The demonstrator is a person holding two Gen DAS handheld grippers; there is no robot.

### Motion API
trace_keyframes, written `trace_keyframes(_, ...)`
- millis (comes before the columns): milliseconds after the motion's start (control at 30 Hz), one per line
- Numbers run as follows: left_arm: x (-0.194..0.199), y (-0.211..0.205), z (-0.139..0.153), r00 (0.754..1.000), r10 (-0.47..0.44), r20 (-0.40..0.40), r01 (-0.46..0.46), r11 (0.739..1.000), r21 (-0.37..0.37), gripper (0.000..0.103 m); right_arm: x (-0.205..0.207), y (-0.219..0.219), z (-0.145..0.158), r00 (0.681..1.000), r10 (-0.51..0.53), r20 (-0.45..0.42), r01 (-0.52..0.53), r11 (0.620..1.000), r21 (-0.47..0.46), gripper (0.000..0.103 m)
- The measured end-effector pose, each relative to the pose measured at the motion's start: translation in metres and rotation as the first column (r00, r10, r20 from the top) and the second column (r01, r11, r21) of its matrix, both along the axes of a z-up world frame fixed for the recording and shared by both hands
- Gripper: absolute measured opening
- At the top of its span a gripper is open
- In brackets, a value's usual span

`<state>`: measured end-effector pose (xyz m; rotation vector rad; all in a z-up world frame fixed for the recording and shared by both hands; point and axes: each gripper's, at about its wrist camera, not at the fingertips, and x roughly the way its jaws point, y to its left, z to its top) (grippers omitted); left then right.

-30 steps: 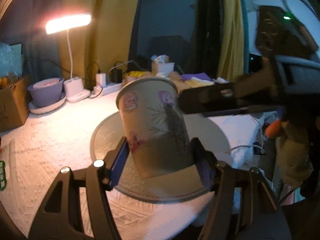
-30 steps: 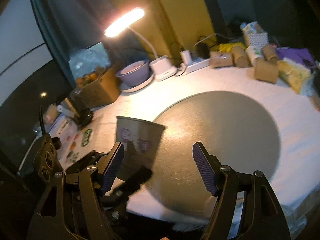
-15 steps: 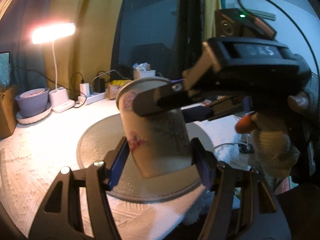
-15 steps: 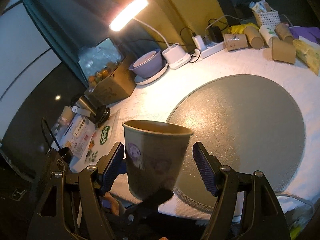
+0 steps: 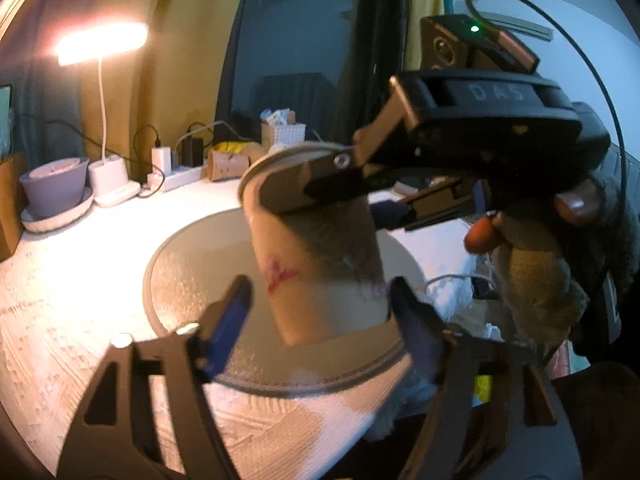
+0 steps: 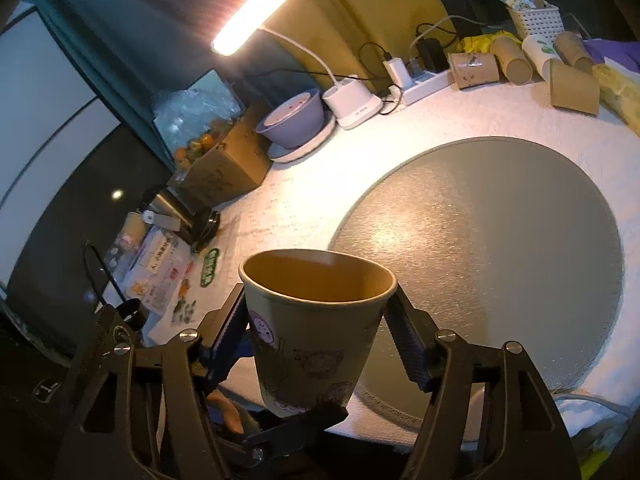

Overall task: Flip cup upright
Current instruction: 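Rotate the held cup upright with the left gripper while the right gripper grasps it, then lower the upright cup onto the grey mat with the right gripper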

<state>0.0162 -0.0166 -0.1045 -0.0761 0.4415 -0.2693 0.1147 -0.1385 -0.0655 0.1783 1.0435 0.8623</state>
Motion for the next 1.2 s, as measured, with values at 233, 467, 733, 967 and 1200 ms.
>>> trace_keyframes(233,0.018,0.014,-0.01,0.991,0.065,-0.115,-0.068,0.997,-0.024,0.079,0.012,-0.003,0.005,0.989,-0.062,0.135,0.074,0.994,-0.085,0.071)
trace_keyframes(467,0.039,0.044,-0.019,0.96,0.162,-0.23,-0.184,0.98,-0.075,0.079,0.036,-0.006,-0.003,0.945,-0.094,0.313,0.153,0.973,-0.17,0.071)
trace_keyframes(733,0.048,0.071,-0.013,0.94,0.225,-0.257,-0.262,0.958,-0.119,0.079,0.064,0.014,-0.019,0.921,-0.039,0.388,0.15,0.954,-0.261,0.071)
trace_keyframes(967,0.06,0.086,-0.018,0.928,0.254,-0.274,-0.298,0.945,-0.132,0.079,0.072,0.036,-0.028,0.899,0.017,0.438,0.136,0.939,-0.315,0.071)
trace_keyframes(1200,0.063,0.086,-0.02,0.924,0.249,-0.29,-0.299,0.944,-0.14,0.079,0.061,0.034,-0.037,0.878,0.021,0.477,0.173,0.917,-0.36,0.071)
